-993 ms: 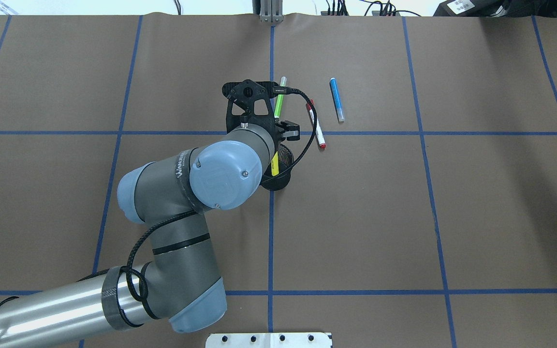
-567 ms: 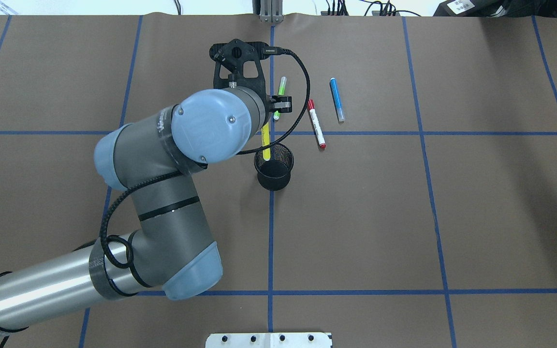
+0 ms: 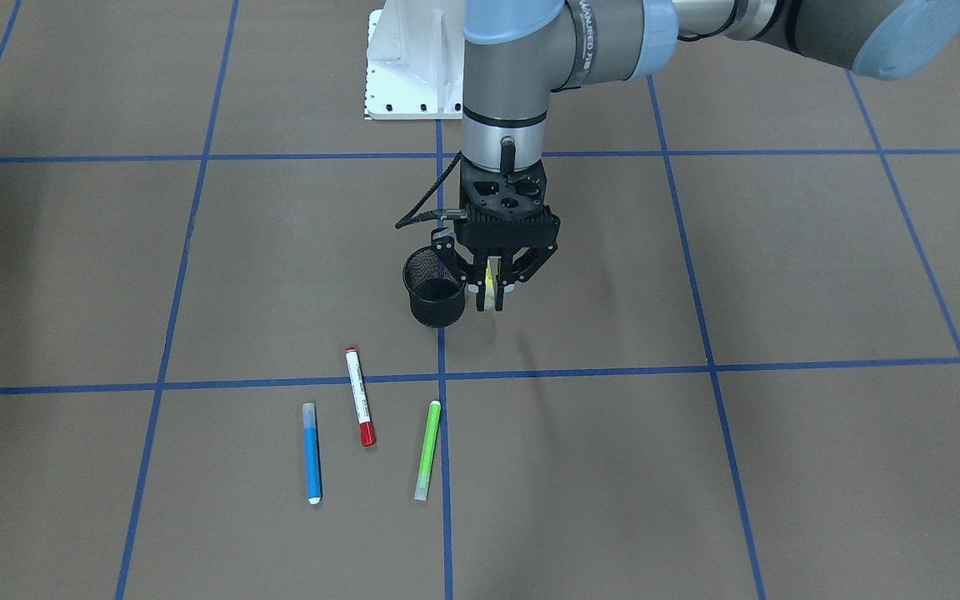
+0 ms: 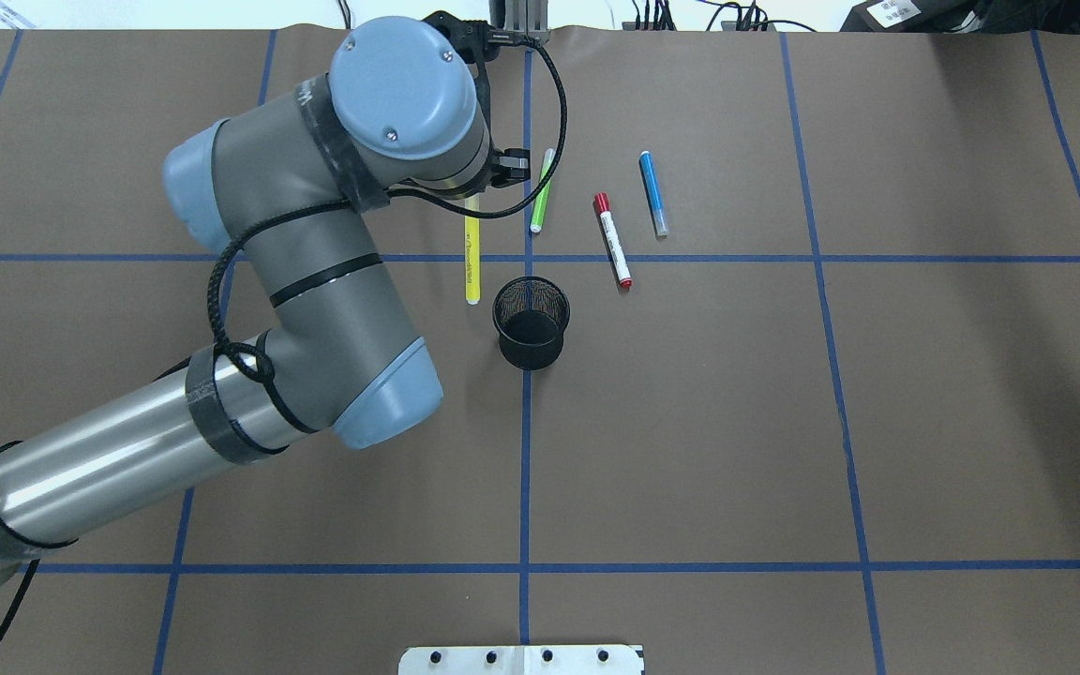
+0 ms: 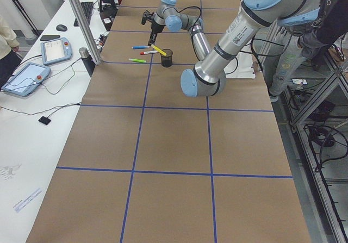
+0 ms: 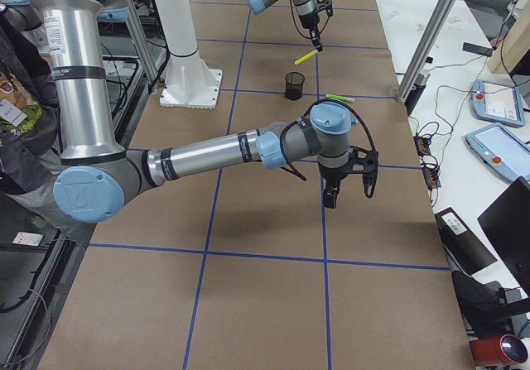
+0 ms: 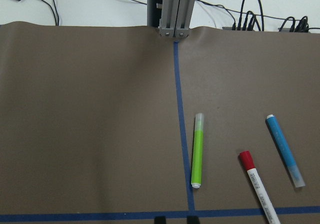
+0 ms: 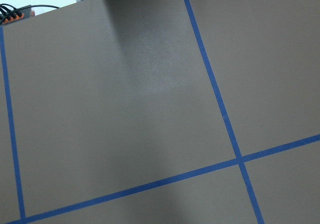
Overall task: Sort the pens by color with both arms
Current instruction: 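Lift the yellow highlighter out of the cup with the left gripper, then lower the yellow highlighter beside the green highlighter and open the left gripper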
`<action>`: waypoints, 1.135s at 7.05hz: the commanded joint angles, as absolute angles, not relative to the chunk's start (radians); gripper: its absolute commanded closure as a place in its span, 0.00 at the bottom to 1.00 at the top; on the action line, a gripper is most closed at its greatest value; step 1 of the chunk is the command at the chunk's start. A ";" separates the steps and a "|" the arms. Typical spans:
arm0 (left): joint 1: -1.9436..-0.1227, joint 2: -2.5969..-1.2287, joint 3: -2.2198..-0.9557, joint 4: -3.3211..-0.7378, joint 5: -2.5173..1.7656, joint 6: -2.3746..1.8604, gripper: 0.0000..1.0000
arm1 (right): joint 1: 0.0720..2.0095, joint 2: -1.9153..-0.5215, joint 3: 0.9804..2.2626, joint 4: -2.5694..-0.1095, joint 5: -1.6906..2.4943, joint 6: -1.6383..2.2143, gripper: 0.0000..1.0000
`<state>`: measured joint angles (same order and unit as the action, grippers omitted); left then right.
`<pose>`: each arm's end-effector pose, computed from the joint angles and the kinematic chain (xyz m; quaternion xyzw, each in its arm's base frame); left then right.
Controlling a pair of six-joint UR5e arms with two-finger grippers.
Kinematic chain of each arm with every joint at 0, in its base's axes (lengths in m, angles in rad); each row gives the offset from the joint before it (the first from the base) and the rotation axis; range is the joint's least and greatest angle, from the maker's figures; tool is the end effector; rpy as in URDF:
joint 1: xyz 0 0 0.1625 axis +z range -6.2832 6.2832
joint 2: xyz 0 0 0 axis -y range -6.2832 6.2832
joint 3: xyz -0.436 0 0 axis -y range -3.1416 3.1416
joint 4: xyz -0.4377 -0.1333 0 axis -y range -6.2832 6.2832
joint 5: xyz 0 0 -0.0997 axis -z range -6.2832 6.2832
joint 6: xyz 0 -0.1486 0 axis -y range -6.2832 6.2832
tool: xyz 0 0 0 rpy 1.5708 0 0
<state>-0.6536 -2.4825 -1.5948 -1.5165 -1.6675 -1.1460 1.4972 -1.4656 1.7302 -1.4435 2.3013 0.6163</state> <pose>0.5484 -0.5699 0.0943 0.1813 0.3881 -0.0826 0.8998 -0.0103 -0.6035 0.5458 0.0527 -0.3912 0.1786 0.9013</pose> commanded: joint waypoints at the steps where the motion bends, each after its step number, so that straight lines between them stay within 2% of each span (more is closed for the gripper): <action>1: -0.704 -2.562 -1.479 -1.441 -1.819 -1.138 1.00 | 1.497 -1.463 1.724 -1.443 2.295 0.617 0.00; 3: -0.736 -2.591 -1.401 -1.456 -1.825 -1.100 1.00 | 1.497 -1.465 1.732 -1.443 2.295 0.617 0.00; 4: -0.745 -2.632 -1.305 -1.507 -1.825 -1.101 1.00 | 1.497 -1.465 1.733 -1.442 2.296 0.617 0.00; 6: -0.765 -2.654 -1.192 -1.615 -1.825 -1.111 1.00 | 1.497 -1.467 1.738 -1.442 2.296 0.617 0.00; 8: -0.782 -2.657 -1.155 -1.634 -1.824 -1.126 1.00 | 1.496 -1.457 1.723 -1.442 2.295 0.617 0.00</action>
